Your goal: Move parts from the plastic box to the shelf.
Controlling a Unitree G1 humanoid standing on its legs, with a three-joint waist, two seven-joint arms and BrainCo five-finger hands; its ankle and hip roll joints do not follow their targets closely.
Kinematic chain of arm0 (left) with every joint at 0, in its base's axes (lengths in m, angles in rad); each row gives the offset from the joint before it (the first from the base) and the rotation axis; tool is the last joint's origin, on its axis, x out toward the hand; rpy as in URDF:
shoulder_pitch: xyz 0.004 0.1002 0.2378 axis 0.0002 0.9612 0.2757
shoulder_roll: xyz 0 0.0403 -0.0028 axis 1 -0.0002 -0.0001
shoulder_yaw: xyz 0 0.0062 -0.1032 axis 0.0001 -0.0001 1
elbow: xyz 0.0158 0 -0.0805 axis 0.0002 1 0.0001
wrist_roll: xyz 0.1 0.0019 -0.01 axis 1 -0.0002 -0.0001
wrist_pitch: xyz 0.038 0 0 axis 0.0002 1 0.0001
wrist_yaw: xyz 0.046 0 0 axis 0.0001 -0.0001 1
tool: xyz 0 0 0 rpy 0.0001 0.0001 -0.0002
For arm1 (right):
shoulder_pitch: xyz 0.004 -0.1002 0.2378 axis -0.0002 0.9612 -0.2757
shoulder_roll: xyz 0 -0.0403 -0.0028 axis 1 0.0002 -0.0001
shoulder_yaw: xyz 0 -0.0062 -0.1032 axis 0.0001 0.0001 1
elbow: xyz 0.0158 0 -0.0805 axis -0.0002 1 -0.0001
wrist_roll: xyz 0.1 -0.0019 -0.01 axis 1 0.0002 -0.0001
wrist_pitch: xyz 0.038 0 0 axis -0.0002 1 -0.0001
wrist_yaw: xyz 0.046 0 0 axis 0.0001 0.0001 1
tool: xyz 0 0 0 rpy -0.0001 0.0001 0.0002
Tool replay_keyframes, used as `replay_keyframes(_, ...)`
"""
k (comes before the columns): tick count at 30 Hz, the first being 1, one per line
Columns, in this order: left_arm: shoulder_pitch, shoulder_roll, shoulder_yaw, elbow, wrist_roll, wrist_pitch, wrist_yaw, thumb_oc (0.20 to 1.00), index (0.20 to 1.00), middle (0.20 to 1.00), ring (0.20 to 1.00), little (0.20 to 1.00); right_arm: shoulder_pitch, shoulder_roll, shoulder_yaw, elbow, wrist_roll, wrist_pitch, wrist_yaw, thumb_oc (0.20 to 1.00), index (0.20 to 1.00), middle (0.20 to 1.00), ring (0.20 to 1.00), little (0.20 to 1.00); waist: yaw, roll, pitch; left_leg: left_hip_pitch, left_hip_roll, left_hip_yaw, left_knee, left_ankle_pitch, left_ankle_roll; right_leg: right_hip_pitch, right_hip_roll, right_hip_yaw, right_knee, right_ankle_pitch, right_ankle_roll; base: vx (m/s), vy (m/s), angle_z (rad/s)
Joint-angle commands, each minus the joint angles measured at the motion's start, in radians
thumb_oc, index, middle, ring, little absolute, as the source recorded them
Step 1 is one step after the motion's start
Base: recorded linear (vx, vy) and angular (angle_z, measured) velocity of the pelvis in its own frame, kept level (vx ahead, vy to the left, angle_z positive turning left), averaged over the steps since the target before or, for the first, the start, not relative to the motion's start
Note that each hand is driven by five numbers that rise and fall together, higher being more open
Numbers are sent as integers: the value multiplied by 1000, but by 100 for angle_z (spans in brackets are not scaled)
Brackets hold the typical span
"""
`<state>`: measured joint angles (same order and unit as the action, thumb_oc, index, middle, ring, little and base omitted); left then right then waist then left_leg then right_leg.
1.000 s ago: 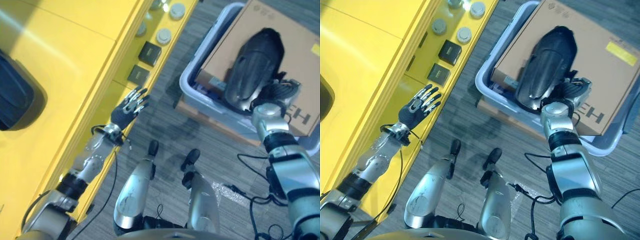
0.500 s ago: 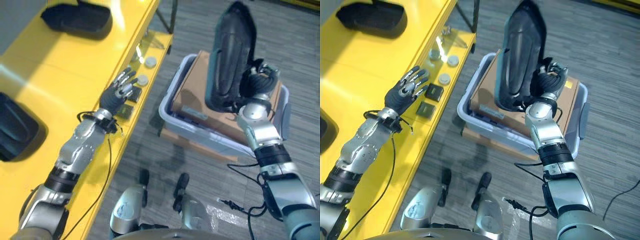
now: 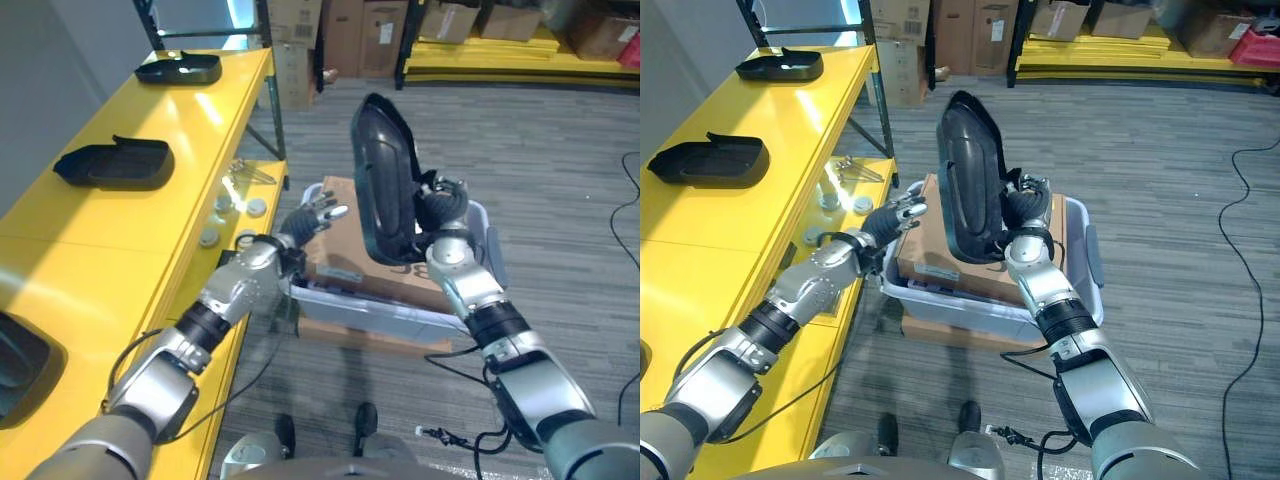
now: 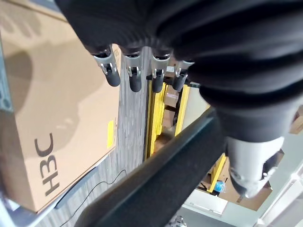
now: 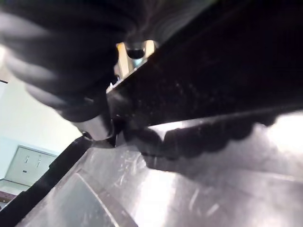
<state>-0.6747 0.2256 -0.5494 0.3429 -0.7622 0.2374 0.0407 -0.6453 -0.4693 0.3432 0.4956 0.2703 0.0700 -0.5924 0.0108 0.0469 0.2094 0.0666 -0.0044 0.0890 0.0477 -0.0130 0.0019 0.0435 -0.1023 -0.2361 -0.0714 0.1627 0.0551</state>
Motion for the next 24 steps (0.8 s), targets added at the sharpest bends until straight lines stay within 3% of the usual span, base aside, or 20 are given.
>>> replay_keyframes(1, -27, -47, -54, 21, -38, -8, 15, 1000, 1000, 1000, 1000, 1000, -39, 31, 61, -12, -19, -71, 10, 200, 200, 200, 200, 200, 32, -17, -98, -40, 46, 3, 11, -7, -41, 32, -38, 7, 72, -150, 101, 31, -44, -15)
replay_keyframes(11, -18, -84, -74, -8, -35, -30, -8, 1000, 1000, 1000, 1000, 1000, -32, 59, 97, 12, -27, -55, 30, 200, 200, 200, 200, 200, 26, -19, -132, -17, 47, 24, -4, -14, -38, 44, -37, 9, 61, -153, 102, 6, -5, -2)
replay_keyframes(18, -10, -71, -49, -48, -30, -38, 38, 1000, 1000, 1000, 1000, 1000, -12, 63, 98, 7, -36, -35, 28, 200, 200, 200, 200, 200, 27, -18, -149, -6, 45, 27, -11, -16, -36, 50, -37, 7, 62, -159, 104, 21, -1, 0)
replay_keyframes(24, -16, -35, -37, -20, 159, -21, 7, 1000, 1000, 1000, 1000, 1000, -17, 68, 91, 0, -35, -12, 20, 200, 200, 200, 200, 200, 38, -17, -154, 0, 40, 16, -13, -18, -33, 55, -38, 2, 66, -161, 105, 22, 2, 2)
